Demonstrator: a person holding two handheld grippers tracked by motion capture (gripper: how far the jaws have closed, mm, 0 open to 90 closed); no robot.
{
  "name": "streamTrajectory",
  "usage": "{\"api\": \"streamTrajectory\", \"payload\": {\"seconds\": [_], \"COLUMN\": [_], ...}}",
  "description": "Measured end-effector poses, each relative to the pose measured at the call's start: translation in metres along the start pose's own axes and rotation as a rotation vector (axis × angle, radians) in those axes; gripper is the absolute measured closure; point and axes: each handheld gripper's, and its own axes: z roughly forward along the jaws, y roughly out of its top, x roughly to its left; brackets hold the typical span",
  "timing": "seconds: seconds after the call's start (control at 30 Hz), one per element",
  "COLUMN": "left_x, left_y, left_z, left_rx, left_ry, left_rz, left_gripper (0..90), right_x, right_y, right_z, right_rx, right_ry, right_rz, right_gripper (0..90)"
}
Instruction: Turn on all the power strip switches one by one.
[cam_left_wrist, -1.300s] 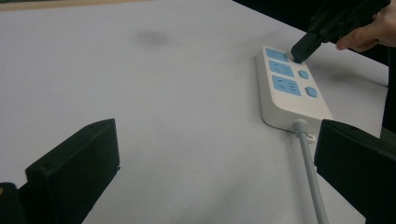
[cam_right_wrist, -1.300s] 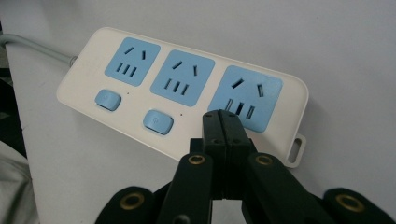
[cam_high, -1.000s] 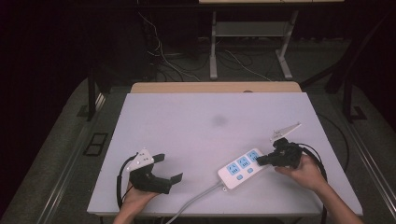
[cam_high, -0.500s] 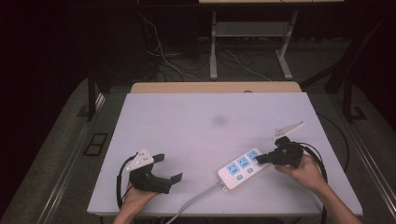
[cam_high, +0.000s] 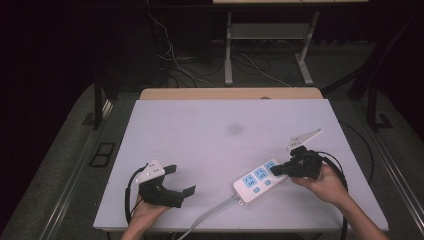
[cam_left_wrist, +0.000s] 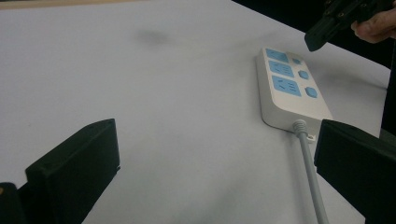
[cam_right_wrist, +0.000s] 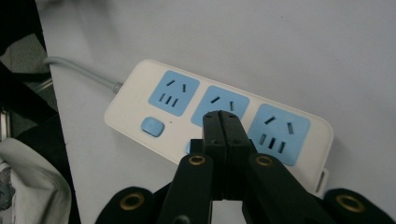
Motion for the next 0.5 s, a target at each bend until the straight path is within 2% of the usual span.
{"api": "streamTrajectory", "payload": {"seconds": [0.17, 0.37, 0.5], "left_x": [-0.001, 0.0, -0.001], "left_y": [0.0, 0.0, 0.0], "left_z": [0.0, 0.0, 0.0], "left_rx": [0.0, 0.002, 0.001], "left_ry": [-0.003, -0.003, -0.002], "left_rz": [0.001, 0.002, 0.002], "left_gripper": [0.0, 0.0, 0.0], "right_x": [0.009, 0.015, 0.017], "right_y": [0.006, 0.011, 0.012], "right_z": [0.002, 0.005, 0.009], "right_rx": [0.009, 0.023, 0.033], "right_ry": [0.005, 0.031, 0.032], "right_rz": [-0.034, -0.045, -0.057], "right_gripper": [90.0, 90.0, 90.0]}}
